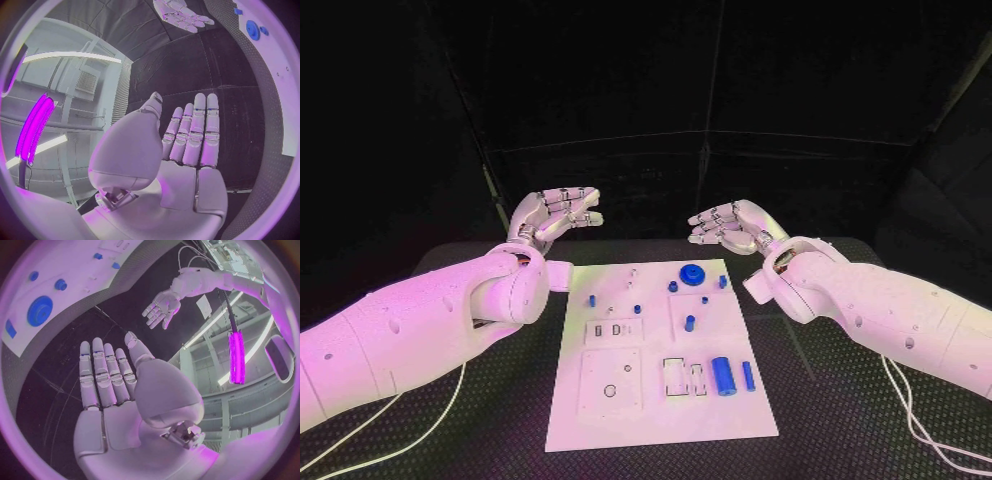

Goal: Assemble the parts on the task board

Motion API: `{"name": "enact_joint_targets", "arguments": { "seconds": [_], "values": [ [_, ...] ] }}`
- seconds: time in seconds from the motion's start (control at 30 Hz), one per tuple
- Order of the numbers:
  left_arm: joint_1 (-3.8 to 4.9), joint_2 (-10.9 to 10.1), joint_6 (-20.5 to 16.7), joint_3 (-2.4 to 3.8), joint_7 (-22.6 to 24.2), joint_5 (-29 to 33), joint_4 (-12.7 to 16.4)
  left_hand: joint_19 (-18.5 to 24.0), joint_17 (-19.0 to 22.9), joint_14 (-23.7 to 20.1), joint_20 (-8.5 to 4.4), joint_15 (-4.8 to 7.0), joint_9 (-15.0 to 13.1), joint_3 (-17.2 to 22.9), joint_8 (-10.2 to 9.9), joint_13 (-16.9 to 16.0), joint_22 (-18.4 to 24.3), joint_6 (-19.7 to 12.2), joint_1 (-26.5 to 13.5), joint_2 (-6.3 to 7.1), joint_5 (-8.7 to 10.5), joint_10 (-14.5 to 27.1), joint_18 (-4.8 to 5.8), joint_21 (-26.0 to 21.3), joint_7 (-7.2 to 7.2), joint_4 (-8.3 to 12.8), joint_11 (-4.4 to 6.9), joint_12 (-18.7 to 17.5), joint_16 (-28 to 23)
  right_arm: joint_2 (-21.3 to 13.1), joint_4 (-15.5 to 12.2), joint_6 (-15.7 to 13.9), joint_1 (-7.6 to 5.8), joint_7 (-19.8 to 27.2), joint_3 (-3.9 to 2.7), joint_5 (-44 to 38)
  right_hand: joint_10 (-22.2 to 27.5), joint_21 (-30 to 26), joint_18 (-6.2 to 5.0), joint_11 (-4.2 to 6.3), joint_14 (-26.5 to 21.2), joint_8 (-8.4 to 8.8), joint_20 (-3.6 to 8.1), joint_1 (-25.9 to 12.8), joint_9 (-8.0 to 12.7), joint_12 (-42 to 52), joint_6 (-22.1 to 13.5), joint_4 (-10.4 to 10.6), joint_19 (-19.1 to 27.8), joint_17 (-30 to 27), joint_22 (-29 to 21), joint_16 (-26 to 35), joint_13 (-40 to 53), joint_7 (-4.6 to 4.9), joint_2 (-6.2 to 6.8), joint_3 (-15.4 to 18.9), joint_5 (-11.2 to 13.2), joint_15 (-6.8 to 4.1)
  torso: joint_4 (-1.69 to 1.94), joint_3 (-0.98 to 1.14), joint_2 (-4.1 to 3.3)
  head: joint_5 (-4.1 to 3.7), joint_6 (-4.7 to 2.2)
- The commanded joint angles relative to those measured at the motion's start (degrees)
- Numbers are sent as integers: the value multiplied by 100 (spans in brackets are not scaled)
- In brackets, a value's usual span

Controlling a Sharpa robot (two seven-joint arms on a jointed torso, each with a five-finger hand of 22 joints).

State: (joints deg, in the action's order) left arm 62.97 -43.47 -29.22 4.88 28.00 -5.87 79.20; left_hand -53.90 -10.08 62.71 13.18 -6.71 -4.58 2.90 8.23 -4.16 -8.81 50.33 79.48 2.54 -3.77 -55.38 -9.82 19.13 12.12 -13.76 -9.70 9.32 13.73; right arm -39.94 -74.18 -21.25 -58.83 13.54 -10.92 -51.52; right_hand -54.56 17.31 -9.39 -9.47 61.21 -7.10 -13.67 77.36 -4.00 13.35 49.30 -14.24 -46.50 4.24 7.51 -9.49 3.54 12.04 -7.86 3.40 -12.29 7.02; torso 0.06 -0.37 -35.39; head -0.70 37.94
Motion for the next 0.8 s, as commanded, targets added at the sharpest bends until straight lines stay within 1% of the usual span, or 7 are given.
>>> {"name": "enact_joint_targets", "arguments": {
  "seconds": [0.03, 0.13, 0.23, 0.3, 0.43, 0.63, 0.8],
  "values": [
    [11, -129, 201, 9, 11, -317, 202, -230, -131, 268, -85, 79, 22, -28, 33, -6, -28, 164, 72, -38, 28, -210, -77, 91, -35, 79, 75, 4, 61, -26, -73, -34, -81, -409, -8, -1503, -942, 566, -124, 253, 1276, 18, 361, 27, 16, -332, 685, -235, -936, 180, 198, -246, 4, -131, 84, -68, -117, -365, 36, 1, -204, -27, -22],
    [10, -293, 247, 9, -36, -390, 468, -373, -267, 421, -147, 131, 44, -78, 7, -4, -39, 282, 93, -70, 28, -358, -75, 138, -65, 134, 112, -49, 63, -60, -165, 115, -152, -712, -9, -2121, -1146, 903, -126, 337, 1832, 42, 539, 24, 15, -402, 791, -232, -1304, 375, 361, -553, 14, -186, 175, -52, -182, -516, 60, -9, -305, -50, -44],
    [7, -444, 277, 9, -75, -422, 736, -477, -383, 536, -183, 167, 60, -119, -31, 0, -54, 342, 103, -89, 28, -432, -72, 181, -74, 176, 131, -109, 82, -84, -273, 310, -209, -1032, -10, -2745, -1308, 1210, -112, 394, 2153, 85, 676, -23, 18, -492, 873, -223, -1516, 581, 523, -826, 18, -235, 230, -34, -222, -599, 84, -18, -409, -82, -76],
    [4, -543, 295, 10, -98, -435, 922, -512, -430, 570, -195, 175, 65, -134, -49, 2, -60, 359, 110, -94, 28, -453, -71, 198, -80, 197, 137, -137, 87, -95, -356, 460, -243, -1256, -10, -3188, -1407, 1411, -112, 435, 2380, 109, 746, -77, 17, -540, 929, -212, -1650, 744, 630, -1050, 25, -265, 259, -17, -234, -647, 106, -29, -494, -104, -95],
    [-3, -699, 331, 12, -138, -447, 1224, -574, -483, 579, -208, 182, 70, -154, -78, 5, -75, 372, 116, -100, 27, -473, -70, 233, -84, 223, 141, -177, 73, -94, -510, 709, -289, -1627, -11, -3936, -1523, 1800, -102, 475, 2517, 197, 846, -206, 19, -683, 988, -212, -1832, 1170, 846, -1628, 35, -336, 301, 15, -241, -725, 137, -44, -605, -124, -125],
    [-14, -817, 376, 13, -181, -452, 1495, -687, -574, 582, -229, 190, 74, -188, -129, 9, -112, 390, 112, -116, 27, -491, -67, 315, -86, 260, 143, -250, 44, -47, -652, 1035, -322, -2006, -12, -4615, -1485, 2364, -100, 506, 2476, 325, 886, -339, 19, -900, 970, -206, -1956, 1928, 1178, -2739, 66, -363, 342, 27, -274, -735, 184, -67, -735, -160, -138],
    [-19, -846, 406, 14, -204, -453, 1589, -735, -610, 579, -236, 192, 75, -202, -150, 11, -131, 395, 105, -123, 27, -494, -66, 354, -86, 272, 142, -280, 31, 4, -671, 1278, -335, -2161, -12, -4851, -1430, 2738, -101, 493, 2537, 330, 888, -366, 19, -945, 924, -200, -1953, 3384, 1412, -4154, 88, -371, 334, -15, -322, -731, 208, -87, -807, -172, -132]
  ]
}}
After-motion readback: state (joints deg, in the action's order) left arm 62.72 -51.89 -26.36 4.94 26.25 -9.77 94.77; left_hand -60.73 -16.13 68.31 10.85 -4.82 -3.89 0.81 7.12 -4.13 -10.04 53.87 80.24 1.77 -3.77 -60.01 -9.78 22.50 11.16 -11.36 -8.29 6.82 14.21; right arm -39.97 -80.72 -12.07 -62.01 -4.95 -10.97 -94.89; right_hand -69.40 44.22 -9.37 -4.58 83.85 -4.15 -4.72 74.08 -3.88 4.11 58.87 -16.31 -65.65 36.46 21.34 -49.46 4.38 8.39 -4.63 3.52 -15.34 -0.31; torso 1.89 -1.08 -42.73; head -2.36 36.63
